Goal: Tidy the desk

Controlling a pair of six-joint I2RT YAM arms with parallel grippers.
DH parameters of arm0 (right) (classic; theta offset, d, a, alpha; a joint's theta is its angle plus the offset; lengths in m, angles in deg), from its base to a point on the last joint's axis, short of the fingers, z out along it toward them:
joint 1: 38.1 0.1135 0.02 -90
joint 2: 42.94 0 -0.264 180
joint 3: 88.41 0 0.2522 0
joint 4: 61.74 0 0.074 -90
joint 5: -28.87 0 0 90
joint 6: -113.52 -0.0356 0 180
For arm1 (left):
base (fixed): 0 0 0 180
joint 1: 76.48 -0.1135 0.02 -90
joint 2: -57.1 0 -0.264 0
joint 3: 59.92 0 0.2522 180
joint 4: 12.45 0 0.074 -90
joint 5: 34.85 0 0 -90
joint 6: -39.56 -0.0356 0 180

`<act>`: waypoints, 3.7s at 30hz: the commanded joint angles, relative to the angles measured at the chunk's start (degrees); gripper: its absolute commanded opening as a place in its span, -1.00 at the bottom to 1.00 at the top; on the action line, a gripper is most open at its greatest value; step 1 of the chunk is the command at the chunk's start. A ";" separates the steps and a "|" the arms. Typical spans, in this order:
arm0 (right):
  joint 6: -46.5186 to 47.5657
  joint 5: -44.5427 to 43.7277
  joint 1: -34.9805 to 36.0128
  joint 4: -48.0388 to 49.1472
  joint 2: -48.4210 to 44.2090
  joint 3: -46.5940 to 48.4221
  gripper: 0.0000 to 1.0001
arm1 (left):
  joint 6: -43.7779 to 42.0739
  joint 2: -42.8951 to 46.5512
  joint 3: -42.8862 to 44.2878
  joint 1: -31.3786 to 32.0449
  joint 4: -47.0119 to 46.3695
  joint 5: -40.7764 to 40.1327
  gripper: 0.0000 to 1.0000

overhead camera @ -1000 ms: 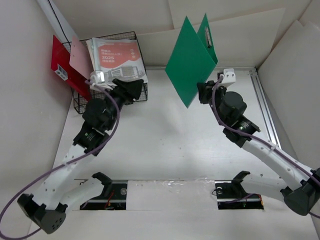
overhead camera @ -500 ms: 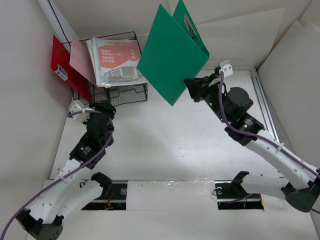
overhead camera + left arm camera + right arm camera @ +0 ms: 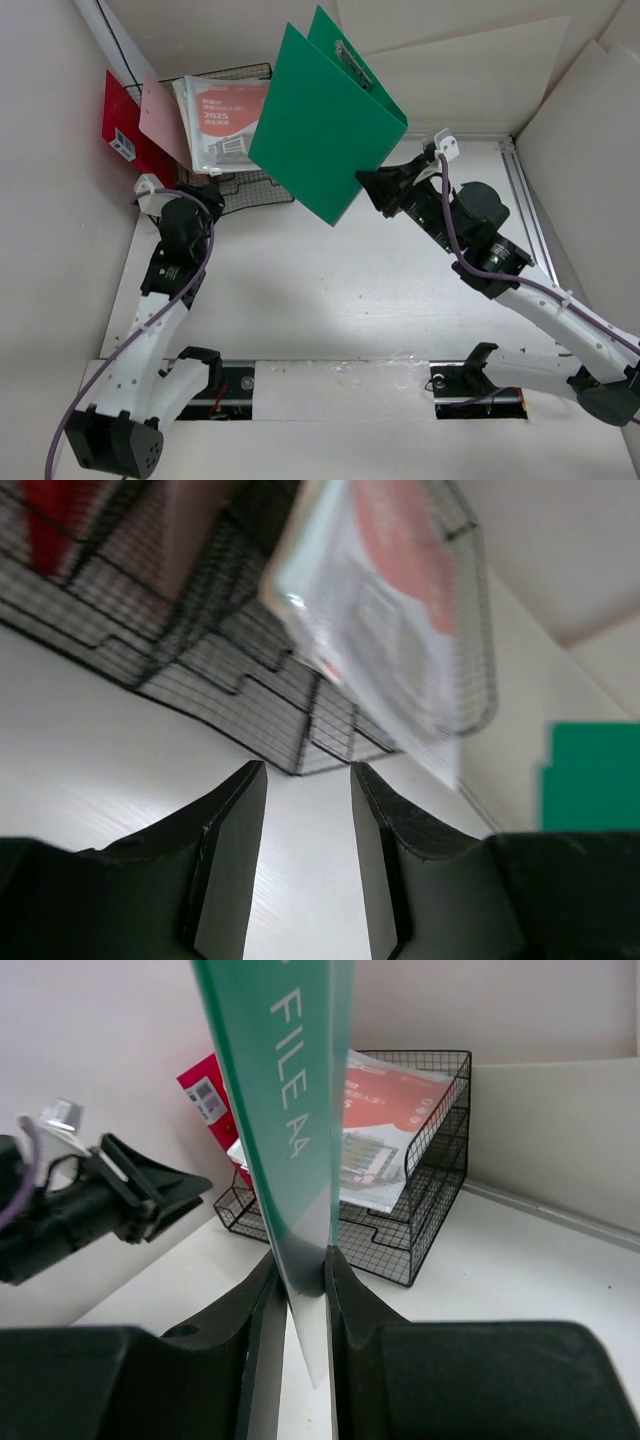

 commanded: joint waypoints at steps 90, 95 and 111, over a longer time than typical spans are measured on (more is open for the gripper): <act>4.14 -57.60 34.93 -7.24 23.91 -10.55 -1.00 | -11.75 -24.25 23.52 15.12 6.21 38.64 0.00; 3.61 -58.22 34.93 -7.24 22.51 -10.55 -1.00 | -11.06 -21.54 22.29 15.12 5.69 35.91 -0.94; -12.36 -57.16 34.93 -16.72 -0.13 -9.41 0.94 | -13.42 -15.38 34.05 15.12 13.33 30.29 -1.00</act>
